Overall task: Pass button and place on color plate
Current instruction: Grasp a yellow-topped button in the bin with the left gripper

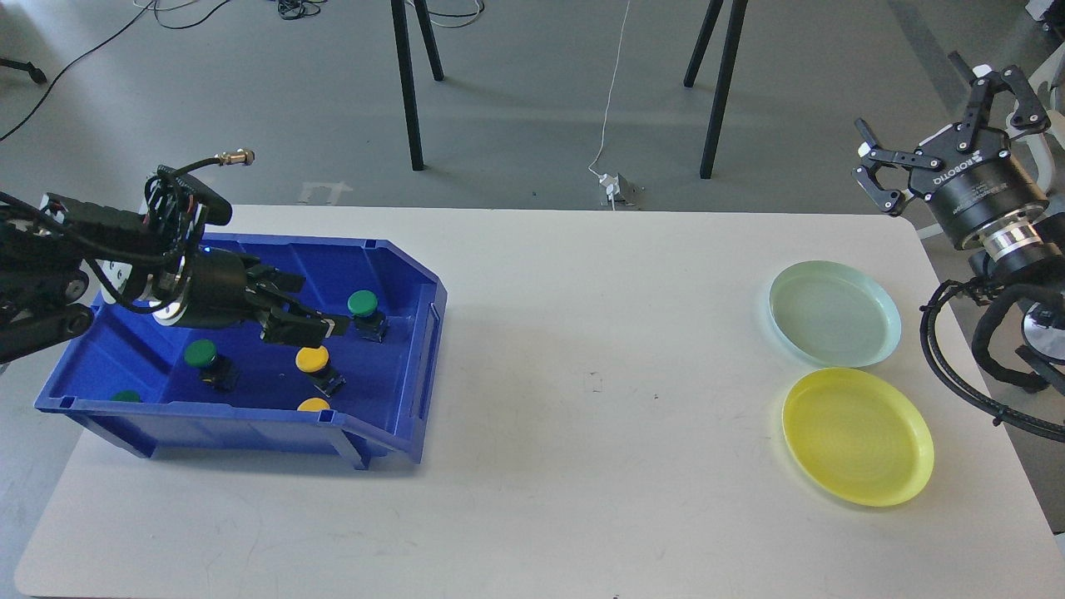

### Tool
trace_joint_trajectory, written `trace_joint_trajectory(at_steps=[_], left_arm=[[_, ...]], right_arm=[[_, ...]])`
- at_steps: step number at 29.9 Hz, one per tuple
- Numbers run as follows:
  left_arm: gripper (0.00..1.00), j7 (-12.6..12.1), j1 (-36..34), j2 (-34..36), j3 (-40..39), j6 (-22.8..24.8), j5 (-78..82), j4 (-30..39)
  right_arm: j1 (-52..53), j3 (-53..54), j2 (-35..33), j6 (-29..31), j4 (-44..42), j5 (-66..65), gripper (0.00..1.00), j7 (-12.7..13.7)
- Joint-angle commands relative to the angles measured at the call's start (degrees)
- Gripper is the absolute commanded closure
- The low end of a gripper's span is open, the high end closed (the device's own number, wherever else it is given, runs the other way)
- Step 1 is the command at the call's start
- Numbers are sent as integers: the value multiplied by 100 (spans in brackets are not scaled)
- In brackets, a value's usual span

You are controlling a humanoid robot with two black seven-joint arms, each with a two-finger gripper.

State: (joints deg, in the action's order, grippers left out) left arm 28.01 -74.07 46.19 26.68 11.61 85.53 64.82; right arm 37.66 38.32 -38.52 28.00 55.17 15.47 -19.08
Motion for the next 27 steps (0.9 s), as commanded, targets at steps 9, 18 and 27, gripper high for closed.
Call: trace_joint_trajectory(at_steps=[9,18,27], left_arm=[[0,-1,709,-611,-23,-1,8,-1024],[0,-1,876,-638,-58,-1,-1,-1296],[2,-1,1122,-989,-58,-1,-1,-1736]], right_arm=[[-84,0,-16,0,-103,0,1,0],[-92,0,2,0,-103,0,1,0],[-171,8,-7,0,-138,0,1,0]])
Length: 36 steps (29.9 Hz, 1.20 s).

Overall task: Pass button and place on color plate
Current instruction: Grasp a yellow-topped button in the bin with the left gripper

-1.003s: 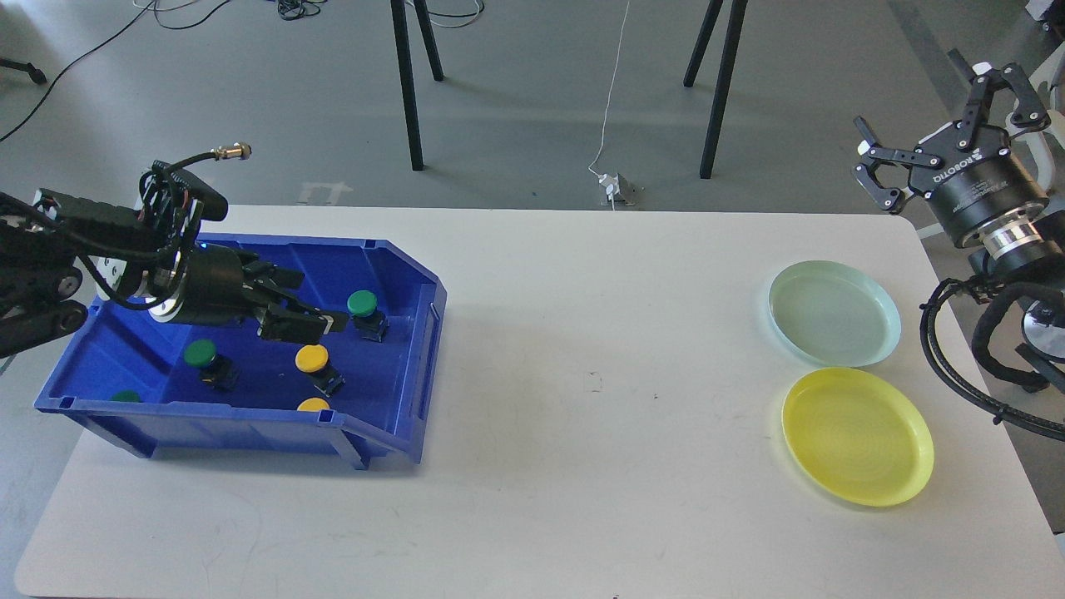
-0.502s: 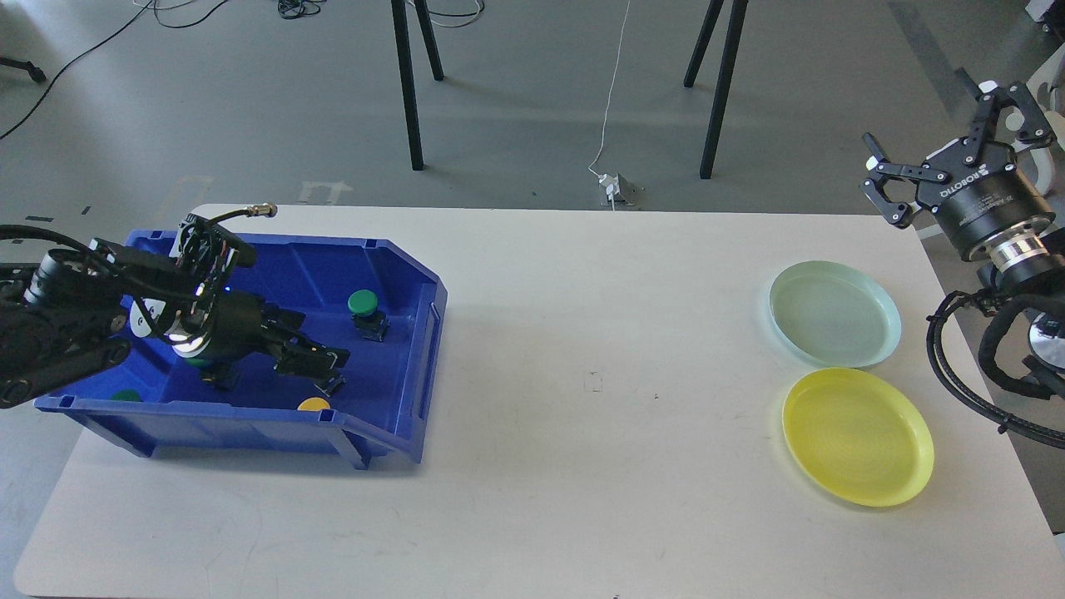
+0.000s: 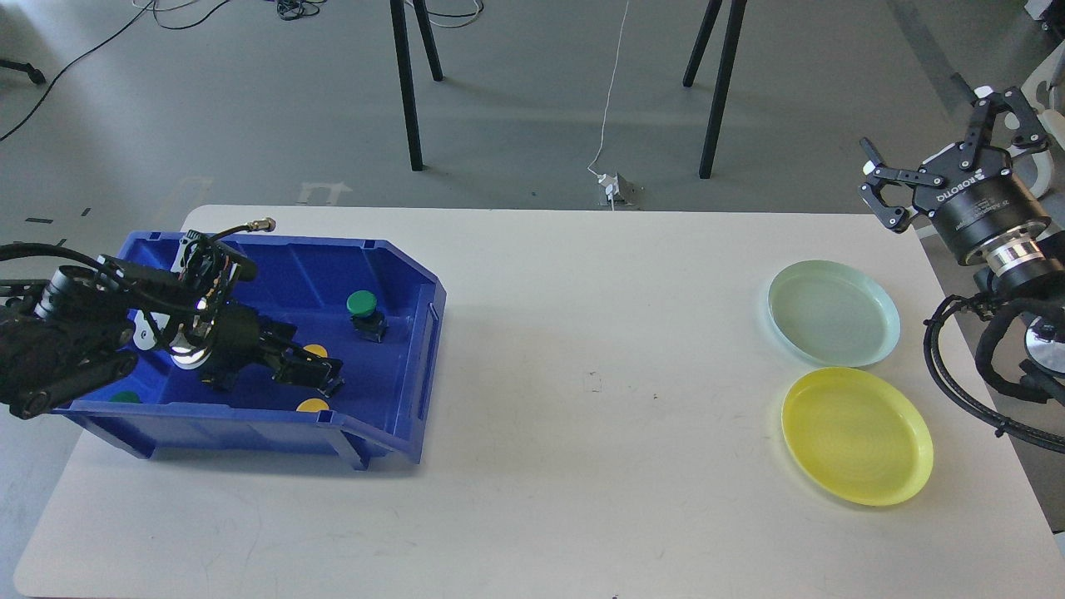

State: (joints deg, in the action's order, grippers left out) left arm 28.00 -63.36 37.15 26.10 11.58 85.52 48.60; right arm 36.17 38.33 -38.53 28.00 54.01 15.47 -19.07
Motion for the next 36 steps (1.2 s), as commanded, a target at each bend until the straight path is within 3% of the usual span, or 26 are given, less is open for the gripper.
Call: trace_joint_trajectory(at_steps=[1,6,12,20,24,26,29,32,36], left_arm=[[2,0,52,-103,0,2,-1,-122],[7,0,52,-103,0,-25,-10,-123],[27,0,87,-103,44,-148,17,-123],[39,0,157,-103,44,-130,8,-123],[61,0,139,-94,44,-148,17,-114],[66,0,131,-94,35,-148,8,-114],[90,0,122,-85,35,-156,17,-105],[96,0,122,-68,35,-156,17,-105],[97,0,-1,133,-52,-156,-10,35]], right_arm=[[-30,8,-5,0,-22,0,1,0],[-57,8,-5,0,-31,0,1,0],[-75,8,-5,0,-31,0,1,0],[-92,8,4,0,-101,0,1,0],[-92,-1,4,0,-101,0,1,0],[-92,-1,4,0,-110,0,1,0],[-101,-1,4,0,-110,0,1,0],[-136,8,4,0,-136,0,1,0],[-127,8,4,0,-312,0,1,9]])
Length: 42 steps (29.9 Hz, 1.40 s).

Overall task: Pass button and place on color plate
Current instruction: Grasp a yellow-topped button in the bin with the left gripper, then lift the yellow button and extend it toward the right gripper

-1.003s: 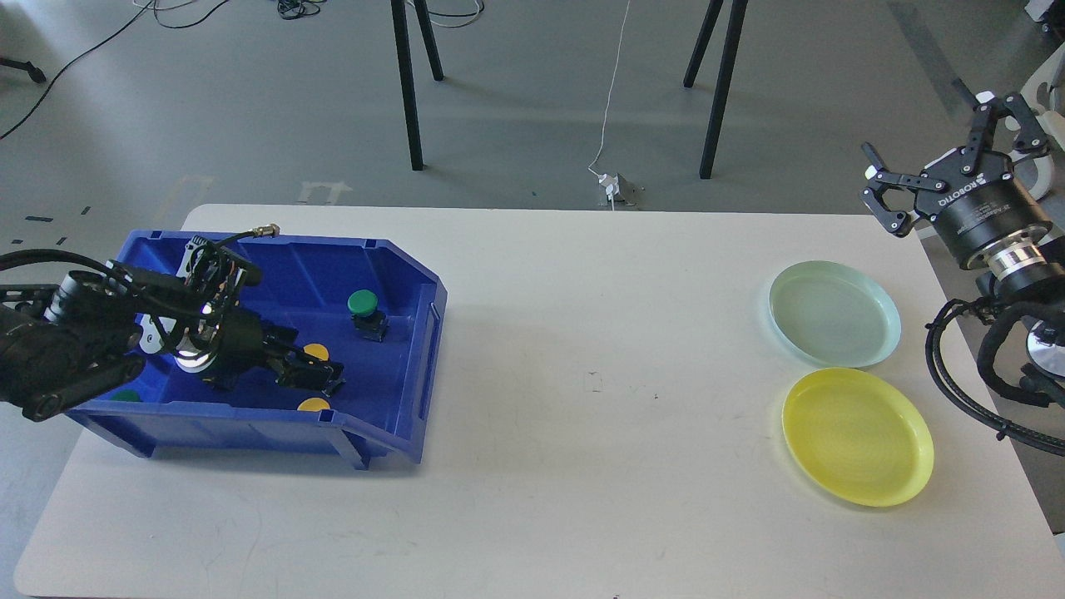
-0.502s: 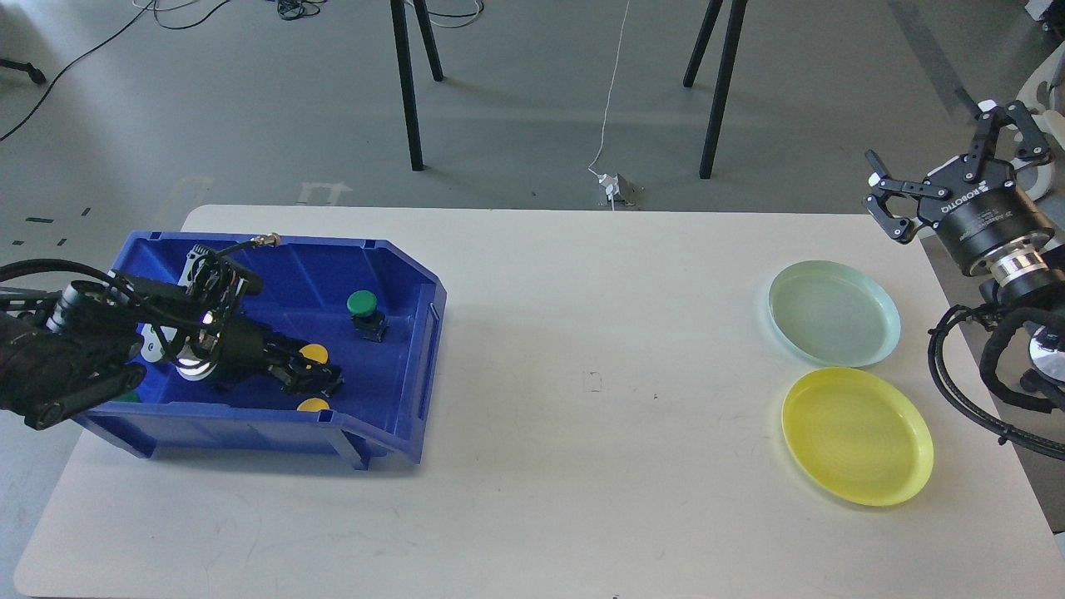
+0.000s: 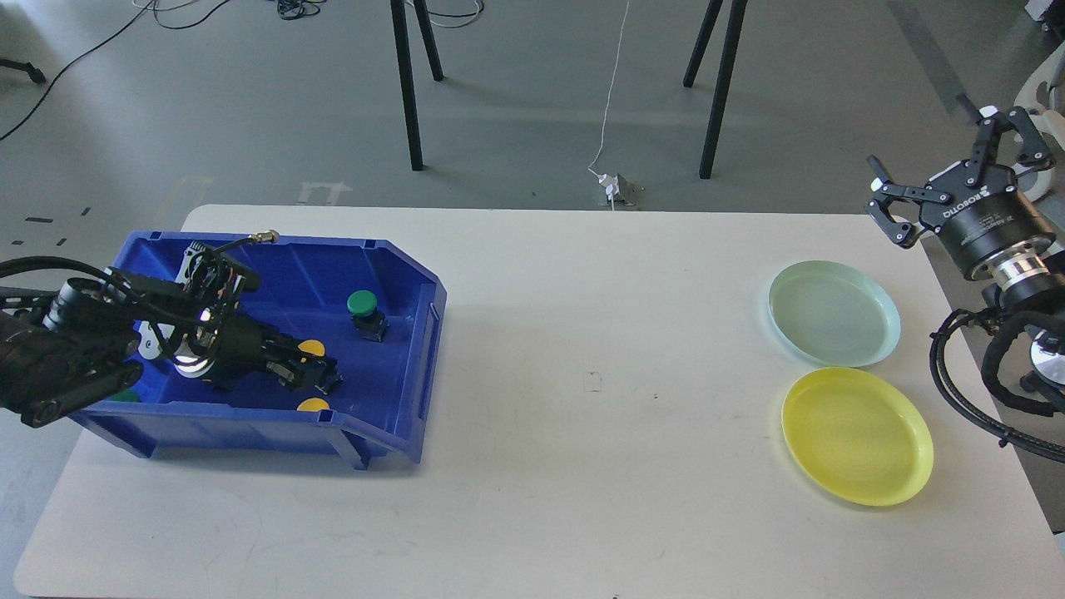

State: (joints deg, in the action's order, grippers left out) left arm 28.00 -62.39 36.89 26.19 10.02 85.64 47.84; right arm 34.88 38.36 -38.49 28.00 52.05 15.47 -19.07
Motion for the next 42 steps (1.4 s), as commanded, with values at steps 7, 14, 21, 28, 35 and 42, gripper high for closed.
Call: trace_joint_trajectory(at_steps=[7,14,21,28,35,42], left_arm=[[97,0,-599,1362,-929,105,-73,1365],[97,0,-328,2428,-2538,843,-967,3081],[96,0,-257,1630,-3137,975,-3498,3583],[93,0,-248,-417,-3462,808,-5118,2671],[93,0,51,-1606,-3462,729,-5154,1518],[92,0,51,-1641,-3454,755,-5154,1500]], right_arm=[[-8,321,8,0,-353,9,1,26],[-17,269,-9,0,-248,-9,1,-26],[-386,295,-650,0,683,-929,1,-789],[-877,286,-1152,-725,2405,-2556,1,-893],[-1273,268,-696,-875,3233,-3287,1,-893],[-1072,216,262,-1630,3198,-3480,1,-893]])
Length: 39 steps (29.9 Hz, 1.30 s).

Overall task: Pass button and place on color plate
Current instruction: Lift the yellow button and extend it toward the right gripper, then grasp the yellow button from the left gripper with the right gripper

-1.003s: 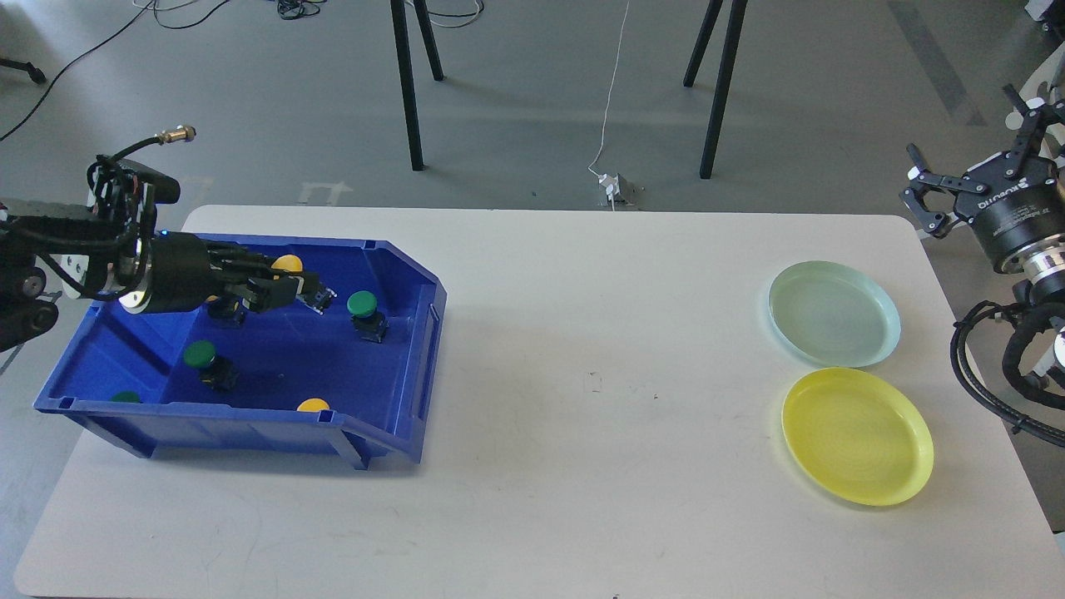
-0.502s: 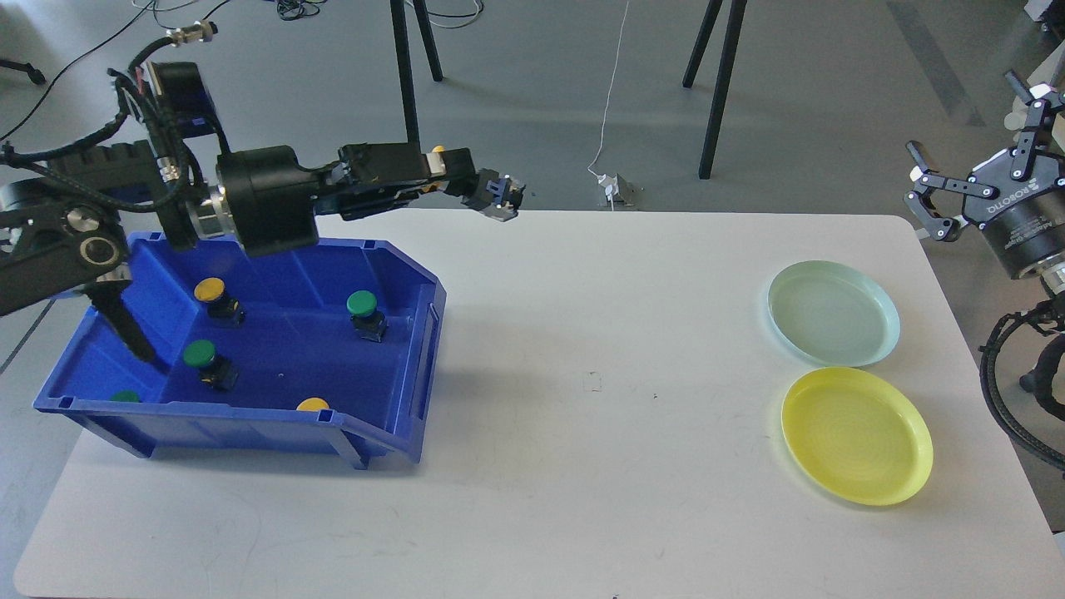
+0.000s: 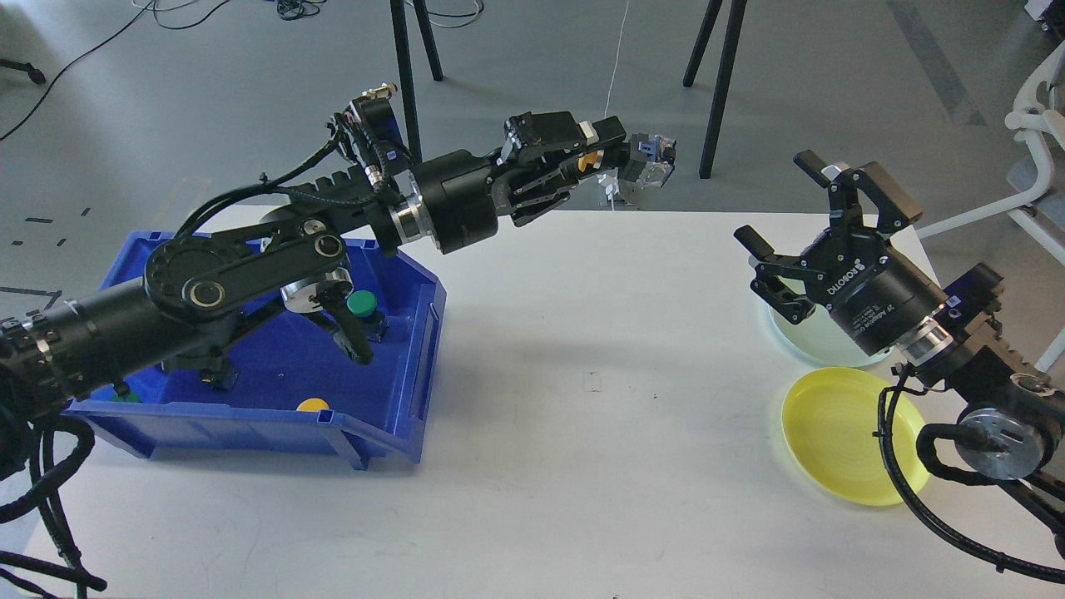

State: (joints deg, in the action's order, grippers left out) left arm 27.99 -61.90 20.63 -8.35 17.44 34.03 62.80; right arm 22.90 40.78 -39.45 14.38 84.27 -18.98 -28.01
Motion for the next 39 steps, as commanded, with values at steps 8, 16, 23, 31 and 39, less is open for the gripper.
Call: trace_joint_trajectory(at_steps=[8,16,23,31,39], left_arm=[[91,1,3,-24,0,49,7,13],[91,1,3,-16,-8,146,7,13],[90,1,-15,-16,-26,287,-37,-66],[90,1,-24,-16,-26,304,-37,-66],[90,1,-24,-16,-26,313,-37,-66]], right_arm=[[593,-562,824,-524,-94,-36,1,1],[716,-597,1141,-682,-86,-44,1,1],[813,-597,1281,-682,-95,-44,1,1],[795,-536,1475,-682,-95,-18,4,1],[795,-518,1475,-691,-95,-18,15,1]])
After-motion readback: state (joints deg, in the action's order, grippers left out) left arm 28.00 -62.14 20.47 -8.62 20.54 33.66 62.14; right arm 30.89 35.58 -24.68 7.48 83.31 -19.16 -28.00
